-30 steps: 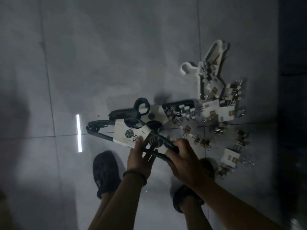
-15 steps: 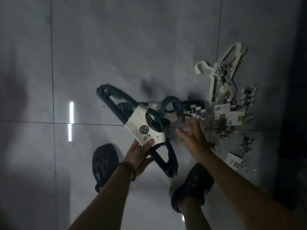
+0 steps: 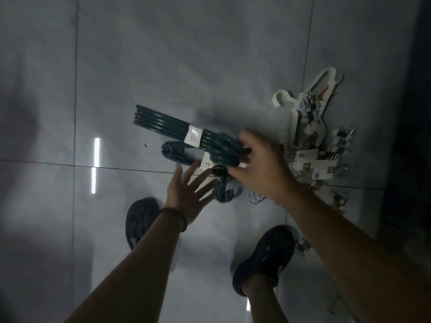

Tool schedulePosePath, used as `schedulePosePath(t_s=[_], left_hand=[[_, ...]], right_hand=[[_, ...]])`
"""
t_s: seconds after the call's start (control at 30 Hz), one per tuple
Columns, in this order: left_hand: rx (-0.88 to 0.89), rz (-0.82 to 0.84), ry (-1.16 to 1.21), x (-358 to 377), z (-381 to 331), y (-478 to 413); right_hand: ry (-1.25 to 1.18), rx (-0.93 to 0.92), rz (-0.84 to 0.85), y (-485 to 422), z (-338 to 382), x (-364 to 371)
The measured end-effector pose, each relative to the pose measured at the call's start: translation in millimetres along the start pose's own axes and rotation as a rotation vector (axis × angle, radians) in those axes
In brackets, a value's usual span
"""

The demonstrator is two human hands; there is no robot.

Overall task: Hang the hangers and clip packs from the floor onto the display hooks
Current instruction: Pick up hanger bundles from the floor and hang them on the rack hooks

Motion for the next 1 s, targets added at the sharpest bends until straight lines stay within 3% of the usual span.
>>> schedulePosePath(t_s=[0.07,0.2,0.3,0.43,0.53,0.6,0.7,0.77,0.9,1.0], left_hand=[[-0.048,0.000,0.124,-13.7,7.4,3.4],[-0.110,-0.023,0.001,-24.3,29.2,-2.6],[-0.099,-0.034,-0.173,-14.0,41.3,-15.1],[-0.043,-0.122,-0.362,-16.4,57.0,-47.2],[-0.016,-0.193,-0.353,-22.8,63.2,-60.1],[0.020,-0.186,-0.326,-22.9,59.8,-69.2],[0.066,-0.173,-0.216,-14.6,44.1,-81.7],[0.114,-0.206,-0.157,-9.1,36.8,-91.9],[0.182,-0.197,-0.106,4.1,22.1,-108.1],[0.122,-0.157,-0.106,5.5,1.6,-118.8]], right_hand=[[0.163,-0.073,-0.004,22.9,-10.7,21.2],[0.403,0.111,0.232,65.8,-63.5,78.8],[0.366,0.320,0.406,81.8,-96.5,105.1],[0.329,0.438,0.590,74.1,-112.1,120.2],[0.225,0.510,0.799,55.5,-104.3,116.6],[0.330,0.480,0.741,28.2,-97.5,104.2],[0.624,0.292,0.310,-34.5,-85.0,74.8],[0.786,0.147,0.205,-75.1,-86.8,67.9],[0.696,0.388,0.711,-116.9,-123.3,94.0],[0.522,0.480,0.734,-120.1,-137.7,109.3]])
Point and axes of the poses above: each hand's wrist, its own y-axis away from the middle knuckle, its own x-axis out of the palm, z = x × y, the point moved 4 cm from there along -y, towards the middle knuckle, and after that the axes turned 2 degrees about y, right-handed, at the moved point
